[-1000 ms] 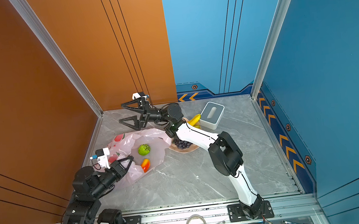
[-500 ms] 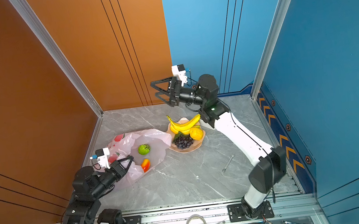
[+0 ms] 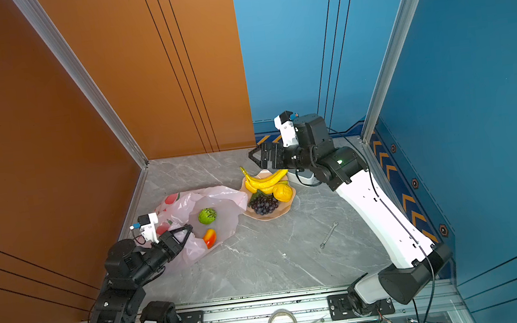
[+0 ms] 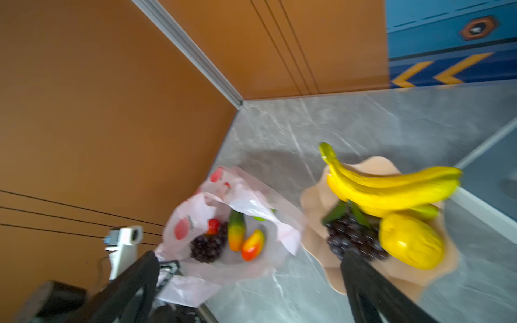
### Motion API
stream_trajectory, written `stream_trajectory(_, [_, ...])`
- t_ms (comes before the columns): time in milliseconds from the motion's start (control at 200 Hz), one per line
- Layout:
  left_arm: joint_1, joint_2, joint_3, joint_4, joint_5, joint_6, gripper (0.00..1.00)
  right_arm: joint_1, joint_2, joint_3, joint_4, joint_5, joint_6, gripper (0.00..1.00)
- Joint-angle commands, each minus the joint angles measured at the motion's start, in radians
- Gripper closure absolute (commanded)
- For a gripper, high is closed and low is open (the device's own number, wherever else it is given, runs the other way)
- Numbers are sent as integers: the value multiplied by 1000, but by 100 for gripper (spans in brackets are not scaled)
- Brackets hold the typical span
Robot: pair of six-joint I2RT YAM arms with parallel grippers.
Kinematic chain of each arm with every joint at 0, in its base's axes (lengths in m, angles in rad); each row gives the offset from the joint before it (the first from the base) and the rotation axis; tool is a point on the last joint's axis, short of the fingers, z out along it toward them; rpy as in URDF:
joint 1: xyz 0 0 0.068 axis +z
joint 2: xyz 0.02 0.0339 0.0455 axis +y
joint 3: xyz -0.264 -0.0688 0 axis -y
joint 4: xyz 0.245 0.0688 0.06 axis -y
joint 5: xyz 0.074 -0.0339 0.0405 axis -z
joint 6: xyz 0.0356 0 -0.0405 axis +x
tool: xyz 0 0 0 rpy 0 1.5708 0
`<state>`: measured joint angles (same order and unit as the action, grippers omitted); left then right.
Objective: Place the fruits into the plastic bag
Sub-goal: Pick up the fruit from the plate.
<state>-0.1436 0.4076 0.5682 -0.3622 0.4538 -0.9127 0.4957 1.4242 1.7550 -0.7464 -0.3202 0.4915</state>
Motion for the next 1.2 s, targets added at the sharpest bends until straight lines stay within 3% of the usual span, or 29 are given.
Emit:
stream_trajectory(0, [9,-2,24,-8,13,26,100,7,-43,-7,-223,212,-133,0])
stream_trajectory(350, [9,5,29,-41,6,52,100,24,-33,-129,-385,407,-168,0])
stream_trajectory(646, [9,18,34,-47,12,67,100,35,45,-172,-389,415,-195,0])
stream_trajectory(1197, [10,17,51,-59,19,74,100,29,288,-94,-342,380,-226,0])
